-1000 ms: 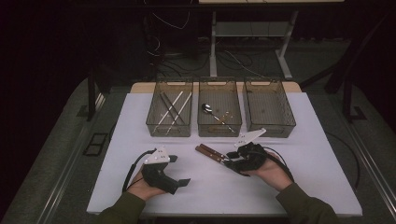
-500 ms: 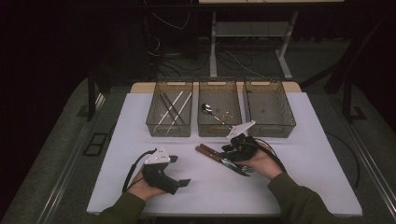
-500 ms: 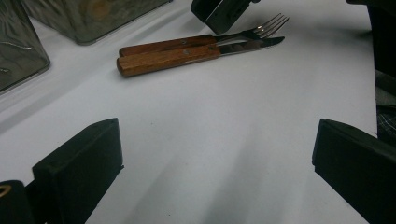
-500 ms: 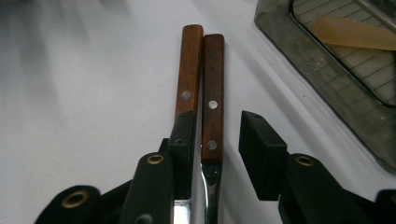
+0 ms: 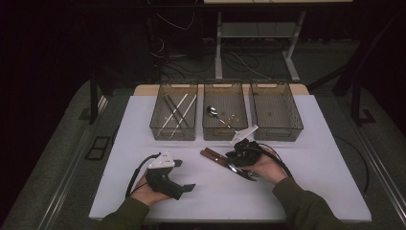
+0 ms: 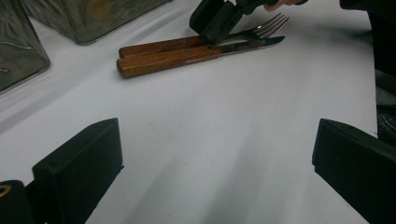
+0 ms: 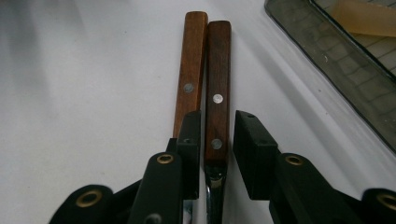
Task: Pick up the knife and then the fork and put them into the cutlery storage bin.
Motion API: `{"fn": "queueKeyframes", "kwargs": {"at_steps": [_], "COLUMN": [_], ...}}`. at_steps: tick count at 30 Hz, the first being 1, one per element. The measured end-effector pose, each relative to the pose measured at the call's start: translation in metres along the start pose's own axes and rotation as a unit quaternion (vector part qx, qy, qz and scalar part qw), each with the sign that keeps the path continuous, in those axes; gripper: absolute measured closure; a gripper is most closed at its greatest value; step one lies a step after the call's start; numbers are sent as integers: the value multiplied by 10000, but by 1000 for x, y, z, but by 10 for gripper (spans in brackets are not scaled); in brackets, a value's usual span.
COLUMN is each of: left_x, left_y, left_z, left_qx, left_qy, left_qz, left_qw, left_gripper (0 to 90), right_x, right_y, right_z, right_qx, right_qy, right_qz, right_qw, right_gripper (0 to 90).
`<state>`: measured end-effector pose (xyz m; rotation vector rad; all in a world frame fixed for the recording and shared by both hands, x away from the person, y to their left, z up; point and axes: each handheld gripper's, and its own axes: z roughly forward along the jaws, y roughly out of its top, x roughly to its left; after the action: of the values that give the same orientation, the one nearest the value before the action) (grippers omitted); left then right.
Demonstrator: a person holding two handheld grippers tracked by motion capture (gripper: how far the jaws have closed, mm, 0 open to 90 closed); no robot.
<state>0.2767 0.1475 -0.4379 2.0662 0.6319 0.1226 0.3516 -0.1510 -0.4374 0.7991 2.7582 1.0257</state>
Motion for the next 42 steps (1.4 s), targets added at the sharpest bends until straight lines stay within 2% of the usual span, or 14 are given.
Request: {"fn": "queueKeyframes", "kwargs": {"at_steps": [2, 5, 9, 10, 18, 23, 26, 36, 39, 42], "left_x": [0, 0, 0, 0, -1, -1, -1, -1, -1, 0], "left_y": [0, 0, 0, 0, 0, 0, 0, 0, 0, 0], "left_z": [0, 0, 0, 0, 1, 1, 1, 2, 2, 1], "left_qx": [-2, 10, 8, 3, -19, -18, -6, -7, -6, 18], "left_qy": [2, 4, 2, 3, -1, -9, -14, -18, -15, -18], "left_qz": [0, 13, 0, -7, -35, -28, -19, -24, -22, 14], "left_qw": [10000, 10000, 10000, 10000, 10000, 10000, 10000, 10000, 10000, 10000], "left_gripper": [2, 2, 2, 2, 2, 2, 2, 2, 3, 3], "right_x": [-1, -2, -3, -2, -4, -3, -2, -2, -1, -1], "right_y": [-1, -1, 2, 3, 14, 24, 30, 52, 55, 56], "right_z": [1, 2, 4, 4, 7, 10, 12, 21, 23, 23], "right_qx": [76, 80, 199, 216, 691, 1060, 1284, 2113, 2258, 2261], "right_qy": [-77, -26, -78, -13, -55, -56, -75, -89, -131, -151], "right_qz": [-91, -84, -258, -204, -389, -475, -435, -371, -374, -393], "right_qw": [9999, 9999, 9994, 9996, 9968, 9932, 9907, 9767, 9734, 9732], "right_gripper": [729, 729, 732, 733, 735, 737, 738, 760, 767, 768]}}
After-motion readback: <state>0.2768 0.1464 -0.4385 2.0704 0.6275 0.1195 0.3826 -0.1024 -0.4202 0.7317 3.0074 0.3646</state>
